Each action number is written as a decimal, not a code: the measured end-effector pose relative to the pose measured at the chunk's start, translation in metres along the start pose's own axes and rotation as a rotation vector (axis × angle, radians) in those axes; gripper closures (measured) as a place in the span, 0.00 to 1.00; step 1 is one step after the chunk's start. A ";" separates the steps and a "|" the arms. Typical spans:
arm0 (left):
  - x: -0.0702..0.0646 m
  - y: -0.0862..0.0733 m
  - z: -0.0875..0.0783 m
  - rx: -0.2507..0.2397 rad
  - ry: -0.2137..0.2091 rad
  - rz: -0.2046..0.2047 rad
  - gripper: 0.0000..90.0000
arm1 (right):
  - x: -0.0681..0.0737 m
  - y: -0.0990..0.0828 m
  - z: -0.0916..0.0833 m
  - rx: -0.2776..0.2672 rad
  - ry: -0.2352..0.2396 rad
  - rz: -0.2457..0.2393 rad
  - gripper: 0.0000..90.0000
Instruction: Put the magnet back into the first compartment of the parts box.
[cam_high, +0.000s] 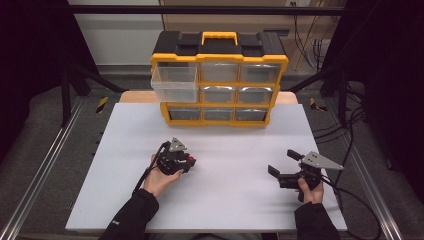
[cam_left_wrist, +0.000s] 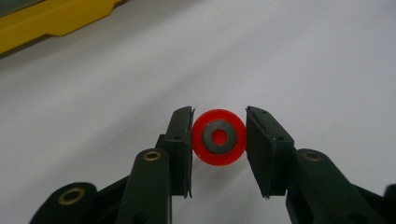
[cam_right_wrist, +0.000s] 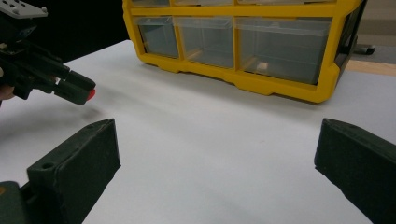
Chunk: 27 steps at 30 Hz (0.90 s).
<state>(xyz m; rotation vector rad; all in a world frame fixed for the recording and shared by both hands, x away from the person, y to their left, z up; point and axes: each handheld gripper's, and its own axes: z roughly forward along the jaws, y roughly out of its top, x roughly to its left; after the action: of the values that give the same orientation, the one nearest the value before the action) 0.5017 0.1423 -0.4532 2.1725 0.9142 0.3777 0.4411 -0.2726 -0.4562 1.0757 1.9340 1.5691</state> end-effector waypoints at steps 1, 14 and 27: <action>0.000 0.001 -0.003 -0.009 -0.002 0.000 0.69 | 0.000 0.000 0.000 0.000 0.001 0.000 0.00; 0.002 0.007 -0.021 -0.060 -0.002 -0.011 0.69 | 0.000 0.000 0.001 0.000 0.001 -0.004 0.00; 0.005 0.014 -0.043 -0.112 0.003 -0.023 0.69 | 0.000 0.000 0.001 0.001 0.002 -0.002 0.00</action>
<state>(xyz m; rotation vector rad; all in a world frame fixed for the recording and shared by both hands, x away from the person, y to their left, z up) 0.4901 0.1622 -0.4134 2.0582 0.8978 0.4110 0.4421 -0.2723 -0.4569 1.0730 1.9368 1.5687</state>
